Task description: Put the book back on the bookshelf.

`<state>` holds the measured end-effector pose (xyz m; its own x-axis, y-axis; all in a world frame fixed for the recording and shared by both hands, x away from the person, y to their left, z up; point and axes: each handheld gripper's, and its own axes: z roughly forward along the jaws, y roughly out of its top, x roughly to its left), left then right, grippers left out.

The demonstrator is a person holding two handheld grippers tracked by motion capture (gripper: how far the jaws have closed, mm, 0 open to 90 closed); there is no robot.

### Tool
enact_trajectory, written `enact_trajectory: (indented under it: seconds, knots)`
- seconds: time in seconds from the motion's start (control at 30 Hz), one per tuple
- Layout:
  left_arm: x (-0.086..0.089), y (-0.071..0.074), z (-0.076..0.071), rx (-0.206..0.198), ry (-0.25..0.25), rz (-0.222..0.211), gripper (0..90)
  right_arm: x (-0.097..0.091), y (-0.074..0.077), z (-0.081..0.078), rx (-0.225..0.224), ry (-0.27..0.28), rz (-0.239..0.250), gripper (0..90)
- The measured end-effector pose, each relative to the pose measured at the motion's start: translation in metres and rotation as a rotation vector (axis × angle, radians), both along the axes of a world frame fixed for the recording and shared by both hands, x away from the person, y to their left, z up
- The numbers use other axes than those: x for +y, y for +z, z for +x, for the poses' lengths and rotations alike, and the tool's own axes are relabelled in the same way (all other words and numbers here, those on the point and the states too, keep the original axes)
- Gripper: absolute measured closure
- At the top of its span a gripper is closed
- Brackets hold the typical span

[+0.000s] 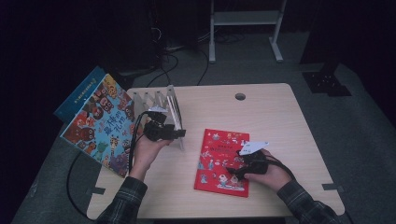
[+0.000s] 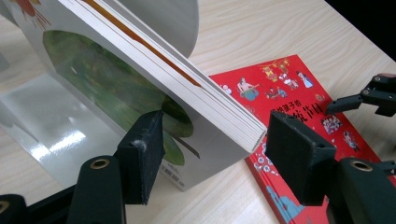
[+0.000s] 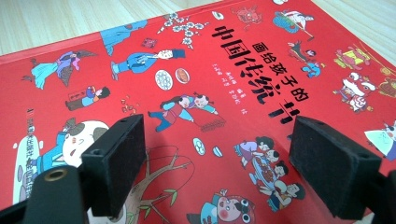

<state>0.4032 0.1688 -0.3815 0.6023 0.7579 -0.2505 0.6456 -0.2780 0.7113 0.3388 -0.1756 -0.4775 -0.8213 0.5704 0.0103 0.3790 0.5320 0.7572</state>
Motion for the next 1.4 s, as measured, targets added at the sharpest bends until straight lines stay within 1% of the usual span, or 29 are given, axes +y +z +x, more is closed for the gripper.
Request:
enact_trajectory:
  seconds: [0.1,0.17,0.27,0.4,0.53,0.63,0.73,0.77,0.83,0.97,1.03,1.07,1.2,1.27,1.4]
  knots:
    - [0.000,-0.001,-0.003,-0.001,-0.013,0.009,36.2,0.000,0.000,0.000,-0.004,0.001,-0.001,17.2]
    - [0.001,-0.002,-0.005,-0.002,-0.022,0.027,36.2,0.000,0.000,0.000,-0.003,0.001,-0.001,17.2]
    - [0.001,-0.002,-0.009,-0.005,-0.030,0.037,36.2,0.000,0.000,0.000,-0.001,0.000,0.000,17.3]
    - [0.003,-0.001,-0.015,-0.025,-0.040,0.080,35.8,0.000,0.000,0.000,0.001,0.000,0.001,17.3]
    - [0.009,-0.001,-0.024,-0.040,-0.036,0.105,33.7,0.000,0.000,0.000,-0.002,0.002,-0.001,17.3]
    - [0.014,-0.003,-0.032,-0.048,-0.043,0.111,32.9,0.000,0.000,0.000,0.001,-0.002,-0.004,17.3]
    - [0.017,-0.010,-0.043,-0.056,-0.053,0.093,32.7,0.000,0.000,0.000,0.001,-0.001,-0.007,17.3]
    - [0.016,-0.013,-0.046,-0.054,-0.063,0.094,31.6,0.000,0.001,0.000,0.003,-0.002,-0.007,17.3]
    - [0.015,-0.019,-0.052,-0.050,-0.080,0.111,29.1,0.001,0.001,0.000,0.003,-0.002,-0.008,17.2]
    - [0.011,-0.031,-0.061,-0.028,-0.110,0.118,27.1,0.001,0.001,-0.001,0.002,-0.010,-0.008,16.9]
    - [0.008,-0.035,-0.064,-0.021,-0.119,0.106,26.2,0.001,0.001,-0.001,0.002,-0.010,-0.011,16.8]
    - [0.006,-0.037,-0.065,-0.018,-0.124,0.098,26.1,0.000,0.001,-0.001,0.004,-0.009,-0.010,16.8]
    - [-0.007,-0.045,-0.065,0.004,-0.167,0.109,26.2,0.000,0.001,-0.001,0.005,-0.012,-0.012,17.4]
    - [-0.014,-0.050,-0.066,0.017,-0.194,0.113,26.2,-0.001,0.002,-0.001,0.002,-0.007,-0.018,19.6]
    - [-0.031,-0.061,-0.065,0.056,-0.247,0.120,25.5,-0.006,0.004,-0.001,0.018,-0.021,-0.020,27.0]
